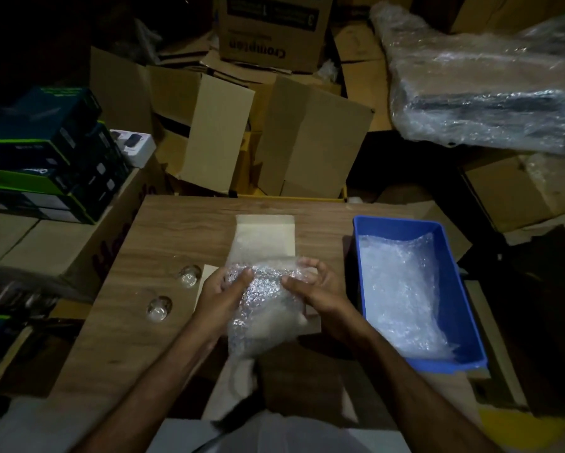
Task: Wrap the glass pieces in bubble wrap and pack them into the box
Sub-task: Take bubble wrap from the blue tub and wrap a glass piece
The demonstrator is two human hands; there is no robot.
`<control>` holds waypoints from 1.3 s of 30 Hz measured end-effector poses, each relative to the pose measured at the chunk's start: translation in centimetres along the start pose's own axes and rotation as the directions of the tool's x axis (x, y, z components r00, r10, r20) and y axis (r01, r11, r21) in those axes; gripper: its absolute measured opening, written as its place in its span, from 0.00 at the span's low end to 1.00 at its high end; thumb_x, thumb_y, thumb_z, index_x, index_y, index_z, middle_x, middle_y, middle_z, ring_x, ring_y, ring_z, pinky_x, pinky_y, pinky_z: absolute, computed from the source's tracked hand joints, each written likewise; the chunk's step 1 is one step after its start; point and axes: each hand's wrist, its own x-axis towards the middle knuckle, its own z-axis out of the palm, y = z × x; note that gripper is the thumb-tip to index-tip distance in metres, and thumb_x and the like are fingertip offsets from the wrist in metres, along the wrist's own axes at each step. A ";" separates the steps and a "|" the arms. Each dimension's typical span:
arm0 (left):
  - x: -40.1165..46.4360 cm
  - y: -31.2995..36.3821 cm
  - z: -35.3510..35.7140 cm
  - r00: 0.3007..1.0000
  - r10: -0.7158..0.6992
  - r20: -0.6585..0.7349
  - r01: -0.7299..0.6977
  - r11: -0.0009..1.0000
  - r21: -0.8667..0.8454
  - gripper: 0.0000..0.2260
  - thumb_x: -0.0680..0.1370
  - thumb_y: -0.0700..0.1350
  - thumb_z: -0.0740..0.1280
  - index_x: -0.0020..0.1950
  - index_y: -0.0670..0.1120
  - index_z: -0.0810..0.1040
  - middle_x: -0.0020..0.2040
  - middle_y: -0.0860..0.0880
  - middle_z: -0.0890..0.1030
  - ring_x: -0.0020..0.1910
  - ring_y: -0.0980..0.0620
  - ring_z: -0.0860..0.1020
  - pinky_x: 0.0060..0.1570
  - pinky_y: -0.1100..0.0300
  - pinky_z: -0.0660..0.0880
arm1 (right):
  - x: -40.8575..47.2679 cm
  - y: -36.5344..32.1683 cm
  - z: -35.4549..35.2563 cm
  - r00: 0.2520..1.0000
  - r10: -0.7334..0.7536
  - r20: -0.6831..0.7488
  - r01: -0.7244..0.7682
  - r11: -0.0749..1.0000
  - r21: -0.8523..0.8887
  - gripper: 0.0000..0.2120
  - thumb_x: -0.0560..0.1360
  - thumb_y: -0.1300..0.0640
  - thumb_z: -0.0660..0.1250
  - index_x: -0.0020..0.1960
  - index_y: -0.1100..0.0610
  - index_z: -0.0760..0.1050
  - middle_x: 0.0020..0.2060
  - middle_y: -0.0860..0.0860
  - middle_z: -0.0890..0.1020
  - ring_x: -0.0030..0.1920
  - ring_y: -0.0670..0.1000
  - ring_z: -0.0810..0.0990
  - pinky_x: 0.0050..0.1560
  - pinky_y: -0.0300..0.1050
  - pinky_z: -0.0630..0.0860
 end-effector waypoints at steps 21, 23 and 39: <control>0.8 -0.3 -3.4 0.956 -0.078 0.284 0.002 0.966 0.258 0.20 0.79 0.44 0.71 0.70 0.44 0.73 0.61 0.36 0.82 0.61 0.44 0.81 0.59 0.54 0.80 | -0.5 -0.8 -1.3 0.985 -0.040 0.166 0.095 0.938 -0.334 0.10 0.78 0.55 0.73 0.55 0.59 0.82 0.51 0.58 0.86 0.53 0.61 0.85 0.56 0.56 0.82; 1.2 -2.0 -3.5 0.967 -0.083 0.241 0.025 0.972 0.234 0.32 0.76 0.42 0.74 0.76 0.51 0.65 0.66 0.37 0.79 0.63 0.41 0.80 0.61 0.50 0.80 | 0.0 0.5 -0.5 0.991 -0.117 0.072 0.135 0.917 -0.375 0.10 0.79 0.56 0.72 0.58 0.58 0.79 0.53 0.57 0.85 0.55 0.61 0.84 0.56 0.53 0.83; 7.5 -8.0 -4.5 0.960 -0.074 0.272 -0.223 0.391 0.893 0.32 0.74 0.42 0.77 0.77 0.46 0.70 0.72 0.47 0.67 0.69 0.49 0.71 0.70 0.64 0.62 | 5.0 8.7 0.2 0.972 -0.121 0.199 0.226 0.275 -0.935 0.33 0.77 0.57 0.72 0.78 0.57 0.63 0.72 0.61 0.65 0.67 0.62 0.73 0.66 0.54 0.74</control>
